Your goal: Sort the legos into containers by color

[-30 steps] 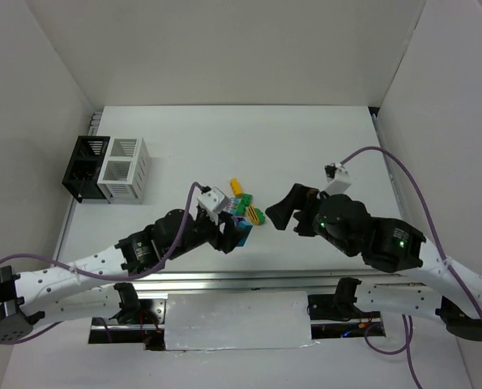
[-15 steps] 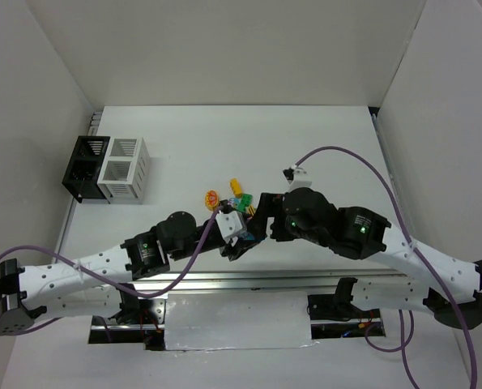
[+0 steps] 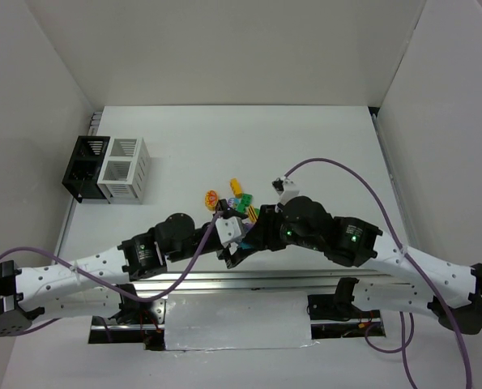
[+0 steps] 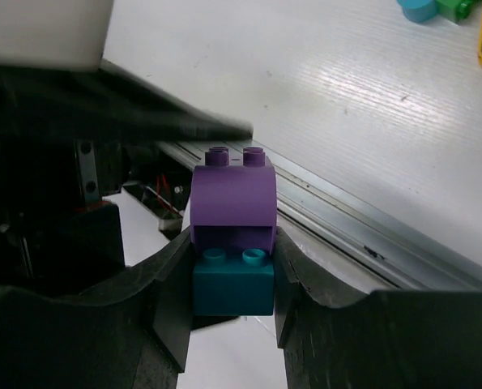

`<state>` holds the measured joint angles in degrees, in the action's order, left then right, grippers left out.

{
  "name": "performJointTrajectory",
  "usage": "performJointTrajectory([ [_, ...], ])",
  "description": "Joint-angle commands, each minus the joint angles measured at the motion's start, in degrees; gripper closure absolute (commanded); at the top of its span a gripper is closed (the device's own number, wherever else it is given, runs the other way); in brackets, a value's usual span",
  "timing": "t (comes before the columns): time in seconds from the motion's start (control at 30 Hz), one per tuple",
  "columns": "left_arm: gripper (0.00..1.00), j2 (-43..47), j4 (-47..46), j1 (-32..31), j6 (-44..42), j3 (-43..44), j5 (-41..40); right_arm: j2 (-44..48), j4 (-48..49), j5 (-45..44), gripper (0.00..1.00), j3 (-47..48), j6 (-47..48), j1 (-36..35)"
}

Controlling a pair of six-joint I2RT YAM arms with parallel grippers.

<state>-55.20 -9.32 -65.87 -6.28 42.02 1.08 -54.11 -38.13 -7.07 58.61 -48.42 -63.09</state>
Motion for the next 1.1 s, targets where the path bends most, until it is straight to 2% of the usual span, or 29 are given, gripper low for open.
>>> performJointTrajectory([
  [0.0,0.01,1.0,-3.3,0.0,2.3,3.4,-0.8,4.1,11.3,0.4,1.0,-4.2,5.0,-0.1],
  [0.07,0.0,1.0,-1.2,0.0,4.4,4.5,-0.8,5.2,12.8,-0.4,1.0,-6.4,6.5,2.3],
  [0.13,0.01,1.6,2.3,0.0,9.3,6.6,-5.5,6.7,14.2,-1.5,1.0,-7.8,9.6,4.7],
  [0.17,0.0,2.1,3.6,0.0,11.3,8.1,-7.4,7.9,14.7,-1.4,1.0,-9.2,10.7,8.3],
  [0.27,0.0,4.4,10.6,0.5,20.5,11.8,-16.4,10.8,19.4,7.6,1.0,-13.4,15.8,15.5],
  [0.3,0.0,4.6,13.3,1.2,23.0,13.3,-18.0,11.4,22.3,15.2,1.0,-14.4,17.1,19.2],
  [0.33,0.0,4.5,17.7,3.7,26.6,16.1,-15.6,11.7,23.3,20.1,1.0,-15.3,21.1,20.5],
  [0.43,0.0,2.0,22.8,8.5,31.2,20.0,-7.2,11.9,25.3,35.4,1.0,-14.7,26.4,21.2],
  [0.53,0.01,-0.1,25.2,12.2,30.4,23.0,9.8,12.4,22.2,43.1,1.0,-10.6,32.1,21.2],
  [0.63,0.01,0.2,22.6,12.3,29.8,22.0,16.5,15.0,21.2,48.3,1.0,-9.1,34.8,21.3],
  [0.73,0.0,-0.3,22.5,12.3,29.0,21.7,24.1,15.4,20.6,51.3,1.0,-7.1,34.9,21.4],
  [0.77,0.01,-0.4,21.5,12.3,28.9,21.1,30.0,14.5,19.9,50.4,1.0,-6.6,34.8,21.5],
  [0.87,0.0,0.3,16.8,12.3,27.7,18.2,37.5,12.9,18.9,51.4,1.0,-5.3,35.3,21.5],
  [0.97,0.0,2.3,13.9,12.3,28.4,15.2,36.6,12.1,18.4,55.1,1.0,-4.4,35.7,21.5],
  [1.07,0.01,1.9,12.3,12.3,29.0,14.7,37.9,11.9,18.7,54.5,1.0,-4.3,35.0,21.5],
])
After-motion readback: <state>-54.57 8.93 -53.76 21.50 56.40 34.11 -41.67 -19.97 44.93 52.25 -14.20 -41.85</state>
